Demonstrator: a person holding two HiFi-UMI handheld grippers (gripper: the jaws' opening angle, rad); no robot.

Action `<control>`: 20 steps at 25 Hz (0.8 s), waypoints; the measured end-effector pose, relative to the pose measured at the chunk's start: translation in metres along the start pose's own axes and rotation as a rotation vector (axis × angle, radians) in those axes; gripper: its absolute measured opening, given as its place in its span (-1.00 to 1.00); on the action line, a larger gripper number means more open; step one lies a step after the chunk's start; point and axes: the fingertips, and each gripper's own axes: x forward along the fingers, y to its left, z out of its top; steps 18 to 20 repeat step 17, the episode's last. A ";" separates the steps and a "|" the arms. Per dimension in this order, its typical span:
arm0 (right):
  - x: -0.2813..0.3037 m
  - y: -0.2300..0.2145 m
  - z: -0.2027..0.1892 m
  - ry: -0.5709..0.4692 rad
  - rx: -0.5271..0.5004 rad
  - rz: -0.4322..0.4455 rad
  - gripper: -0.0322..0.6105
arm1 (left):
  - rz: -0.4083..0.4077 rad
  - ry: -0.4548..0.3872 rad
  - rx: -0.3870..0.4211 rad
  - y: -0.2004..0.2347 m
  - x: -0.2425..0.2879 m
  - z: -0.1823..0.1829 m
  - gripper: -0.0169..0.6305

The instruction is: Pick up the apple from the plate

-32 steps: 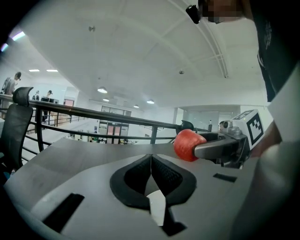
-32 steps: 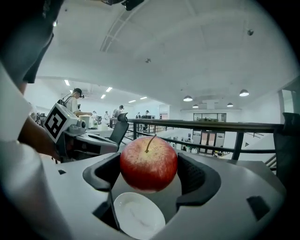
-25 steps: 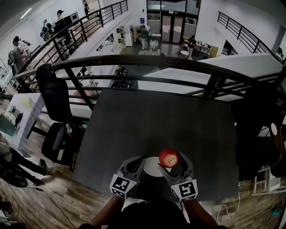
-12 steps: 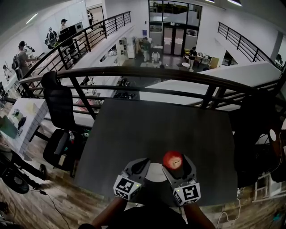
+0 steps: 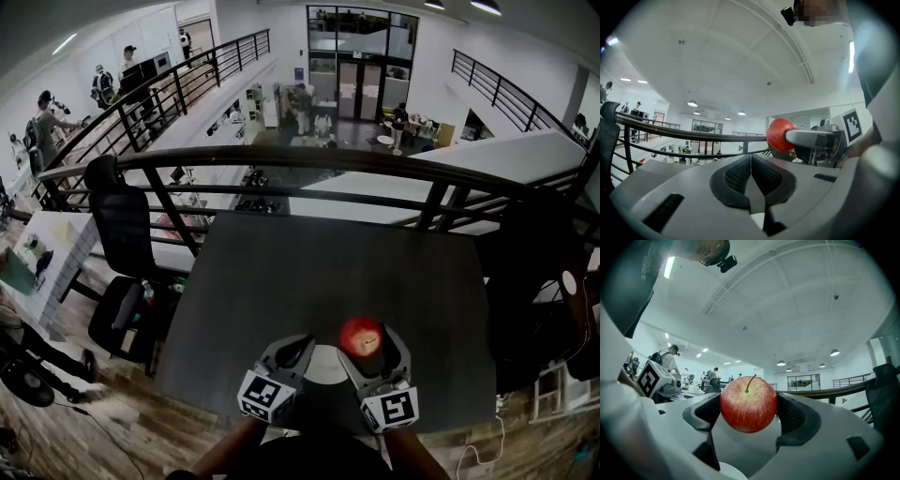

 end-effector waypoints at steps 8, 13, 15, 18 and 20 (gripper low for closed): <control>0.004 0.001 -0.002 0.007 -0.004 0.004 0.33 | 0.011 0.005 0.003 0.006 -0.003 -0.001 -0.88; 0.006 0.001 -0.002 0.008 0.004 0.005 0.33 | 0.013 0.010 0.004 0.008 -0.003 -0.002 -0.88; 0.007 0.001 -0.004 0.009 0.005 0.004 0.33 | 0.012 0.013 0.005 0.009 -0.003 -0.003 -0.88; 0.008 0.002 -0.005 0.010 0.004 0.004 0.33 | 0.012 0.015 0.006 0.010 -0.003 -0.005 -0.88; 0.008 0.002 -0.005 0.010 0.004 0.004 0.33 | 0.012 0.015 0.006 0.010 -0.003 -0.005 -0.88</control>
